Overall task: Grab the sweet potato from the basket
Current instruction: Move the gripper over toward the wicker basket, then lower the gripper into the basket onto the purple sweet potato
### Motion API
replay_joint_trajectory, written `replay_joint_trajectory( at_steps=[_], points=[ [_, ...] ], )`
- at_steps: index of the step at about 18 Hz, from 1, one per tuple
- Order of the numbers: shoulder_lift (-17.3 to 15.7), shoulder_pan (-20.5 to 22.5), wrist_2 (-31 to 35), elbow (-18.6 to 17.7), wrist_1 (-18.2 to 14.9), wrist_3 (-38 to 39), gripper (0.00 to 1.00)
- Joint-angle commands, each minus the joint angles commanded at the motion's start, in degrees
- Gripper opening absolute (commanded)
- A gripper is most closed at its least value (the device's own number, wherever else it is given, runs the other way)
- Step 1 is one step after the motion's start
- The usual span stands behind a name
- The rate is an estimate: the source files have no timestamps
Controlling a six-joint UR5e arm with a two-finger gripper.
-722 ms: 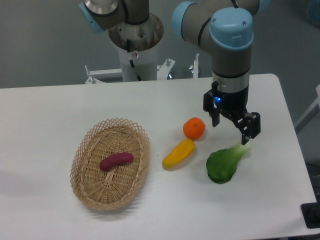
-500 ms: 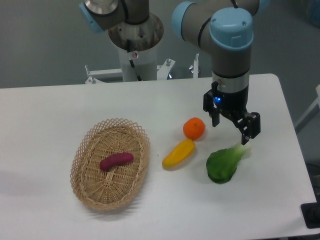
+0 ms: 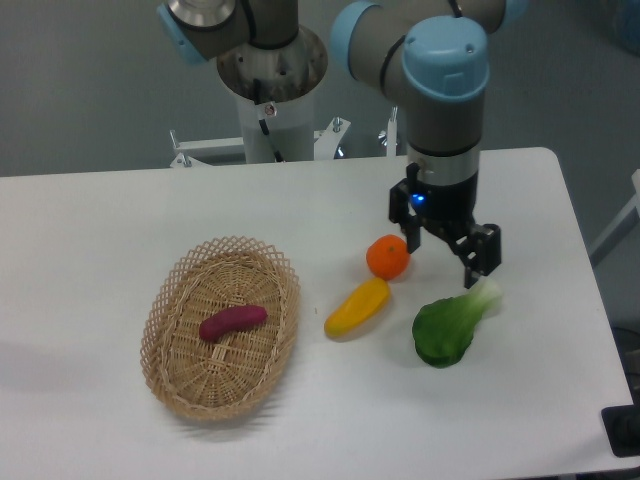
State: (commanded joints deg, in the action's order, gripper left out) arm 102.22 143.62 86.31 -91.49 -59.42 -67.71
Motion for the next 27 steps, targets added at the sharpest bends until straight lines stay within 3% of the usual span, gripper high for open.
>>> replay_joint_trajectory(
  at_steps=[4, 7, 11, 15, 19, 27],
  points=[
    [1.84, -5.97, 0.61, -0.62, 6.22, 15.65, 1.00],
    [2.63, -9.05, 0.70, -3.51, 9.14, 19.20, 1.00],
    [3.42, -11.87, 0.62, -7.56, 10.11, 15.43, 1.00],
    [5.01, -14.60, 0.62, -9.14, 10.11, 5.25, 1.00],
    [7.02, -16.44, -0.18, -10.46, 9.85, 0.22, 1.00],
    [10.37, -20.05, 0.44, -11.43, 9.76, 1.00, 1.00]
  ],
)
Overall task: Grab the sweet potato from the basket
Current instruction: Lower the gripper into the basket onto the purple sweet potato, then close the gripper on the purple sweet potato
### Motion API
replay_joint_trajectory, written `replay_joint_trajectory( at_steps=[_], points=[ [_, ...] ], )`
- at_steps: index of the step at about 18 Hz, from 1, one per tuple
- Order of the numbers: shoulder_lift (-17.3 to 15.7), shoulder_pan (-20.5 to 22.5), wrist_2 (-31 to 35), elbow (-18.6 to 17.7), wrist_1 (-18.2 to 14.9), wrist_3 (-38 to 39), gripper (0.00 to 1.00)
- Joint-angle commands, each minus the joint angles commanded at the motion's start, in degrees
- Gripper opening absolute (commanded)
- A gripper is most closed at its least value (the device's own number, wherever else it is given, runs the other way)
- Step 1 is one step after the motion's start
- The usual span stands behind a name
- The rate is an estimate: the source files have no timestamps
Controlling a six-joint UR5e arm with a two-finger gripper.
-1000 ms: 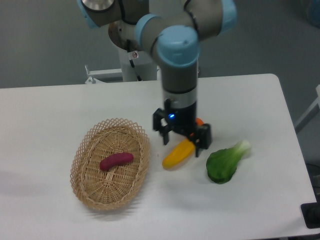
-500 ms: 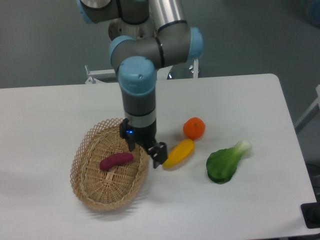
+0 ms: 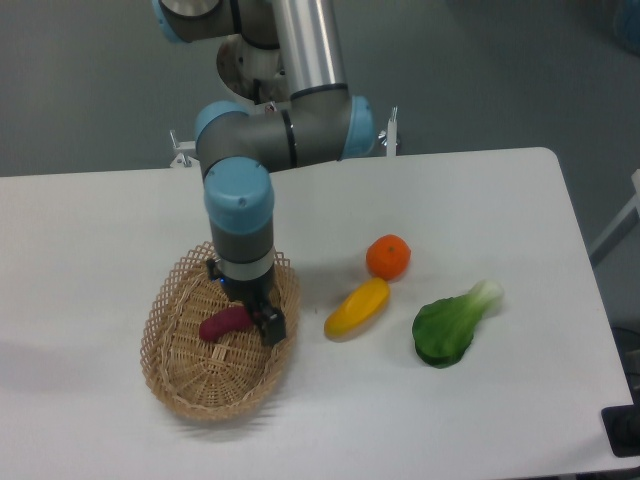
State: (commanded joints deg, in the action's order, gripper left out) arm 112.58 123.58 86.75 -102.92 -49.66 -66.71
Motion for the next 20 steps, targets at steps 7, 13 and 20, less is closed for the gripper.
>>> replay_joint_trajectory(
  at_steps=[7, 13, 20],
  points=[
    [1.05, -1.93, -0.09, -1.93, 0.35, 0.79, 1.00],
    [2.29, -2.37, 0.09, -1.50, 2.10, 2.11, 0.87],
    [2.29, -2.38, 0.18, -1.14, 2.46, 2.55, 0.28]
  ],
)
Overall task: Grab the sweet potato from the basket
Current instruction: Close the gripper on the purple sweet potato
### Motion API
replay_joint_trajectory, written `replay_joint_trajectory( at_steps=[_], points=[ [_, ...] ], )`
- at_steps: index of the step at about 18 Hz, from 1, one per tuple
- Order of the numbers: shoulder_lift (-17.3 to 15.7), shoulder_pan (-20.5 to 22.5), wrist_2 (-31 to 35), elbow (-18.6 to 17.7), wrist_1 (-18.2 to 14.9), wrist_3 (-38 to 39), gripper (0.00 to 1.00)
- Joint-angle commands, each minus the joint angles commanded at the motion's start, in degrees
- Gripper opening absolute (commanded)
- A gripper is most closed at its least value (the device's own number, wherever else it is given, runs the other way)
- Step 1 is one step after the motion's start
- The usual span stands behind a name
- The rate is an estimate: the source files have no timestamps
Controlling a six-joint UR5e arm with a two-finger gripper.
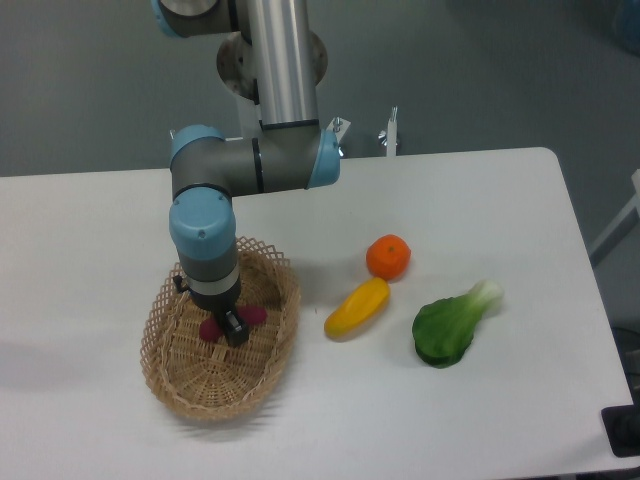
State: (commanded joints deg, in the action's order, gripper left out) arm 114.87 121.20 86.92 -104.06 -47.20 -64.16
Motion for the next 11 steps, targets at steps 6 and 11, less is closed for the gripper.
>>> replay_joint_trajectory(
  at_steps=[6, 11],
  points=[
    [-0.53, 0.00, 0.00, 0.35, 0.00, -0.26, 0.28],
    [-2.37, 0.88, 0.00, 2.89, -1.05, -0.70, 0.28]
  ],
)
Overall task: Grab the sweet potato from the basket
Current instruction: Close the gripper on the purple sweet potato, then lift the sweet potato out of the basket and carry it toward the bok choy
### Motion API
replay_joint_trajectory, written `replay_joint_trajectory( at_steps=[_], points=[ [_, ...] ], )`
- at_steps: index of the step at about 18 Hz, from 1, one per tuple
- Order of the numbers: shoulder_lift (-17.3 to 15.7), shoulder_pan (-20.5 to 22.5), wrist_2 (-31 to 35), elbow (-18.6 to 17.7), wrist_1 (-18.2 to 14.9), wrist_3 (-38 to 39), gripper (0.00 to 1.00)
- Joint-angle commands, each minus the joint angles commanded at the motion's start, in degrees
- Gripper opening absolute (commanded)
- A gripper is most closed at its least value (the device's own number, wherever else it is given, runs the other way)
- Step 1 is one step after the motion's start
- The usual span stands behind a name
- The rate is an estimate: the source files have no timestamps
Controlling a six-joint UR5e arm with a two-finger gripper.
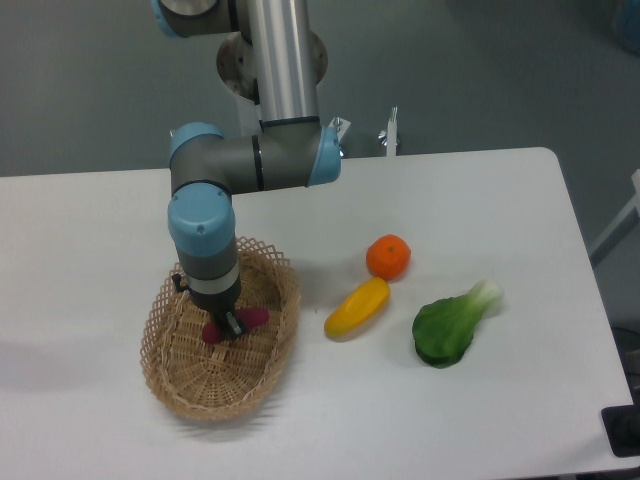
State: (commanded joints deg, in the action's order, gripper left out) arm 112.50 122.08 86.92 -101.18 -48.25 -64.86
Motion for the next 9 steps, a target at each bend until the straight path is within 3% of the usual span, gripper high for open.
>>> replay_joint_trajectory(
  at_steps=[6, 9],
  points=[
    [-0.70, 5.27, -0.26, 6.07, -0.53, -0.18, 0.30],
    [-0.79, 8.69, -0.53, 10.63, -3.77, -0.26, 0.30]
  ],
)
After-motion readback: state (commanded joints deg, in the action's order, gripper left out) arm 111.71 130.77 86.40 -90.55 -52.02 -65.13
